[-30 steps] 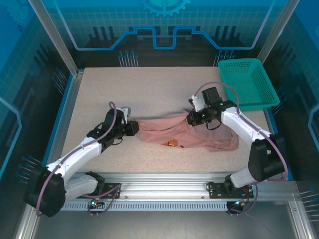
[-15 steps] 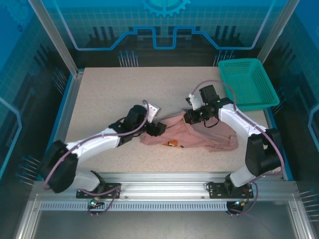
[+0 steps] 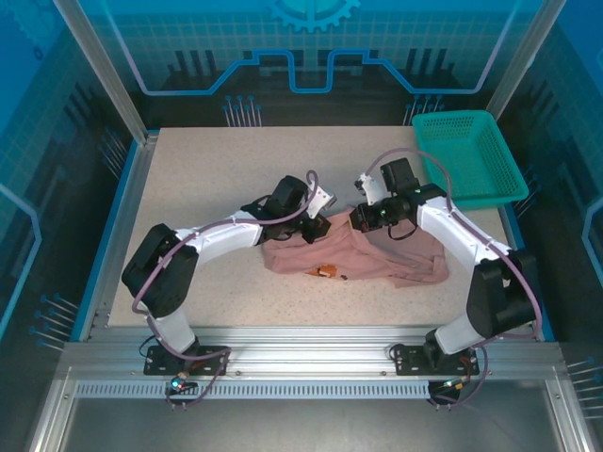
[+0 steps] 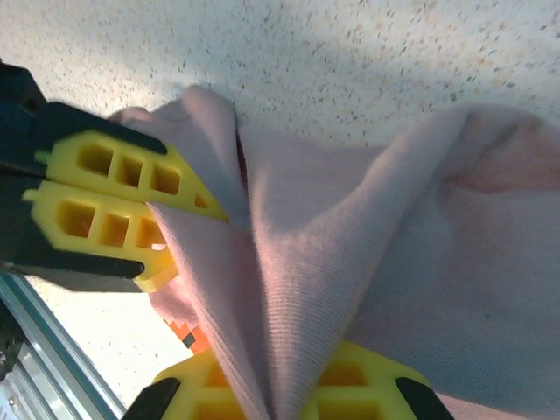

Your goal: Fold the inside-out t-shirt

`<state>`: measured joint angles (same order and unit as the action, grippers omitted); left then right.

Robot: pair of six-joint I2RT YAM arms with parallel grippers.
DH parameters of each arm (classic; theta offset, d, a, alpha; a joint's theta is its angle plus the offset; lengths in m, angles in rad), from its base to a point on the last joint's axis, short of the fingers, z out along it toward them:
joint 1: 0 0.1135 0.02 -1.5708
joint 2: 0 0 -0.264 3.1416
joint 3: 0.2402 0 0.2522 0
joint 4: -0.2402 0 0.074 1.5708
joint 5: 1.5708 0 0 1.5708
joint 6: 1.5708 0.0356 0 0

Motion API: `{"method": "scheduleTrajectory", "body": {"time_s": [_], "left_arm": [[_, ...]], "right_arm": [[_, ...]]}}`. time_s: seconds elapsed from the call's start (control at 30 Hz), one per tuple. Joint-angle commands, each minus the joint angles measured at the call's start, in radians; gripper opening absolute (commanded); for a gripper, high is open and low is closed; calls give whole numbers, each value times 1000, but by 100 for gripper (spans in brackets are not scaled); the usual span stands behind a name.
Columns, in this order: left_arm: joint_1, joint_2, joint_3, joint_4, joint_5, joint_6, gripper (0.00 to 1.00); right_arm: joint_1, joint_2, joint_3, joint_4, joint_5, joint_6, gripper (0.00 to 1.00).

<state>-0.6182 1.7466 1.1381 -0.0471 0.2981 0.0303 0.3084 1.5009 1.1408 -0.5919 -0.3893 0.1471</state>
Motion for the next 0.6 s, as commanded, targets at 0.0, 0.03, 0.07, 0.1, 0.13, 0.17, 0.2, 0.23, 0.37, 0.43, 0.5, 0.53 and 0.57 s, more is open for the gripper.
{"method": "scheduleTrajectory", "body": {"time_s": [0.0, 0.03, 0.07, 0.1, 0.13, 0.17, 0.2, 0.23, 0.37, 0.43, 0.5, 0.53, 0.57], "left_arm": [[46, -38, 12, -29, 120, -120, 0], [53, -55, 7, -19, 132, -165, 0], [60, -76, 0, -8, 142, -220, 0], [64, -95, -8, 6, 155, -271, 0], [68, -113, -17, 16, 163, -310, 0], [69, -131, -23, 24, 169, -353, 0], [71, -146, -28, 28, 174, -382, 0], [72, -157, -30, 29, 178, -403, 0], [79, -193, -35, 22, 196, -454, 0], [83, -208, -35, 19, 198, -467, 0], [83, -221, -34, 14, 198, -471, 0], [83, -227, -34, 12, 197, -473, 0], [84, -231, -34, 10, 195, -475, 0]], "right_arm": [[-7, -59, -6, 83, 55, 78, 7], [2, -67, -11, 90, 111, 88, 11], [19, -81, -18, 90, 200, 97, 21], [44, -101, -33, 93, 312, 98, 30], [66, -124, -52, 104, 386, 97, 35], [94, -162, -88, 132, 432, 94, 40], [119, -208, -137, 185, 430, 82, 43], [141, -247, -181, 242, 407, 68, 45], [242, -335, -323, 410, 278, 25, 47], [297, -329, -350, 463, 271, 20, 46], [321, -305, -364, 511, 296, 53, 46], [323, -288, -369, 538, 312, 81, 46], [323, -267, -369, 562, 313, 100, 47]]}}
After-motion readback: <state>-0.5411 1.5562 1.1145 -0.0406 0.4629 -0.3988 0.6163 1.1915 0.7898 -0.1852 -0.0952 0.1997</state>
